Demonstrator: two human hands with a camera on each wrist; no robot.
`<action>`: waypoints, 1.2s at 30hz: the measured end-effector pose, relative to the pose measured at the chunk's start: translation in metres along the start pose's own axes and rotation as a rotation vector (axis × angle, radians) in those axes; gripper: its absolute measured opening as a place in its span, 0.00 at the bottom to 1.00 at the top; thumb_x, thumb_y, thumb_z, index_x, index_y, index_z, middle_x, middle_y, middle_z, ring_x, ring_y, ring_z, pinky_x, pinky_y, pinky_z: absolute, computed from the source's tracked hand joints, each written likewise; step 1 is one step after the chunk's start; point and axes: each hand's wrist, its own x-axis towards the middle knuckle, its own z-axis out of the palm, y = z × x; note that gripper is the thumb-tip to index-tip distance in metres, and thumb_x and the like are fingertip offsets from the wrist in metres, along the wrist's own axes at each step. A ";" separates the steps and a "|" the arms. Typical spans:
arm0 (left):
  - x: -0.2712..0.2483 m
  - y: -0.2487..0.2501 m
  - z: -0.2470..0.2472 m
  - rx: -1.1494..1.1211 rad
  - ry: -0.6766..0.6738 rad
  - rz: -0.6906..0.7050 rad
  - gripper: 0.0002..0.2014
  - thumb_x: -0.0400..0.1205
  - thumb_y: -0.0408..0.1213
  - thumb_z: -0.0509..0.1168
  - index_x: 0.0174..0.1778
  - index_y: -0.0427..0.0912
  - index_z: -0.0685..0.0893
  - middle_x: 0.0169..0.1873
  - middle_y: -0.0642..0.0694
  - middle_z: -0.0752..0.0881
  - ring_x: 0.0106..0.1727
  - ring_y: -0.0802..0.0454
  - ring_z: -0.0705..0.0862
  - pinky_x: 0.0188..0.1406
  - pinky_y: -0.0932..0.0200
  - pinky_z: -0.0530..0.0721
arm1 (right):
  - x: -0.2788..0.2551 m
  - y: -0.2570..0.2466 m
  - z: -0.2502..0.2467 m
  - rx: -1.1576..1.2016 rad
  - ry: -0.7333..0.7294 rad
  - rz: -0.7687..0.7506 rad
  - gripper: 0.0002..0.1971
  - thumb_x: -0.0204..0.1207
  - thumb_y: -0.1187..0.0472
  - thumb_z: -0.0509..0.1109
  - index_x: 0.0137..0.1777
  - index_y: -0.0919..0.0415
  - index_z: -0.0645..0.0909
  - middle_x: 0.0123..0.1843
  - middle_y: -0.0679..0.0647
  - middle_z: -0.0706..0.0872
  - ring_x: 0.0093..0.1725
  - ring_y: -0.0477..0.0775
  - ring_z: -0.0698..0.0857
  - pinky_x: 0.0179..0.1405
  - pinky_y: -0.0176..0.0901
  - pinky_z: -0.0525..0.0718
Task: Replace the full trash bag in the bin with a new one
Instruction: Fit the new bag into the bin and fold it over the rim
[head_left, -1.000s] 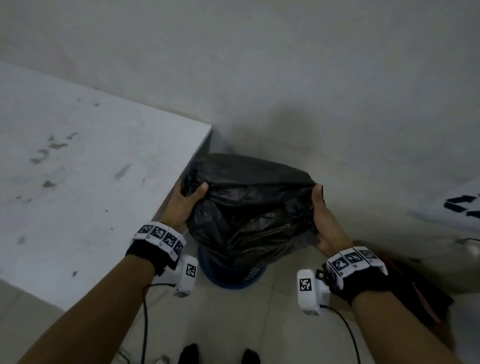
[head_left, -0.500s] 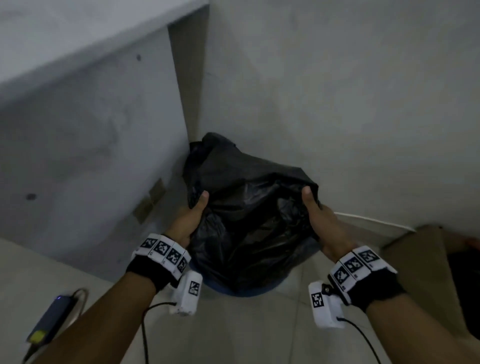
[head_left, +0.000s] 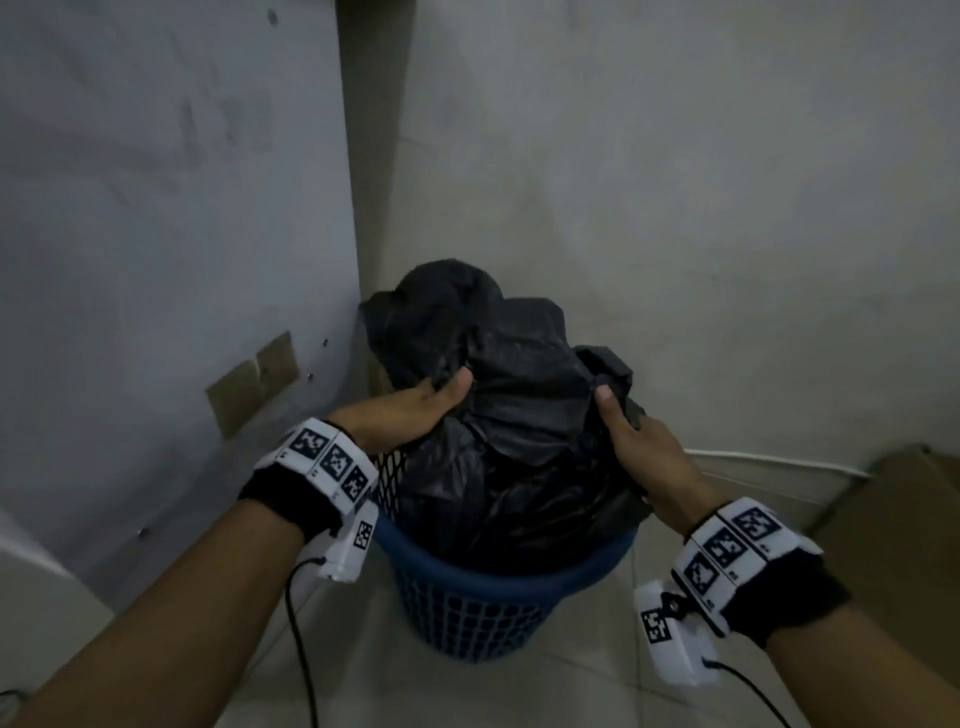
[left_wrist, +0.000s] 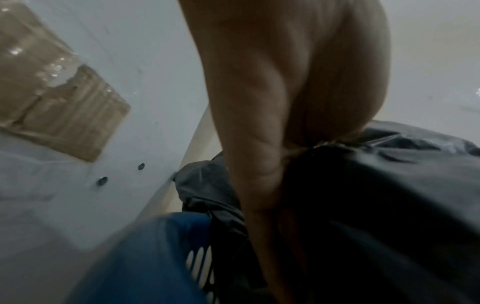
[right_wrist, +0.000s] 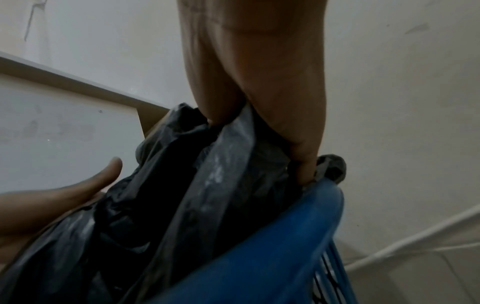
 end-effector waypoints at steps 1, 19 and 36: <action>-0.002 0.002 0.006 -0.010 -0.042 -0.014 0.30 0.86 0.58 0.41 0.84 0.51 0.53 0.71 0.60 0.67 0.74 0.60 0.65 0.68 0.67 0.61 | -0.004 0.000 0.000 0.003 -0.002 0.017 0.19 0.79 0.34 0.57 0.40 0.48 0.79 0.43 0.50 0.84 0.41 0.50 0.82 0.50 0.47 0.79; -0.037 0.050 0.036 -1.051 -0.036 0.158 0.41 0.80 0.68 0.45 0.45 0.37 0.93 0.48 0.36 0.91 0.44 0.40 0.92 0.36 0.47 0.91 | -0.005 -0.036 -0.061 0.386 -0.004 -0.117 0.48 0.58 0.17 0.62 0.67 0.54 0.82 0.60 0.57 0.90 0.57 0.62 0.89 0.62 0.61 0.85; -0.008 -0.042 -0.002 0.561 0.420 -0.146 0.52 0.65 0.82 0.49 0.73 0.46 0.74 0.75 0.38 0.74 0.74 0.38 0.72 0.72 0.47 0.70 | -0.008 0.000 -0.043 -0.222 -0.094 0.035 0.38 0.73 0.29 0.61 0.67 0.63 0.81 0.64 0.60 0.85 0.58 0.62 0.85 0.63 0.54 0.82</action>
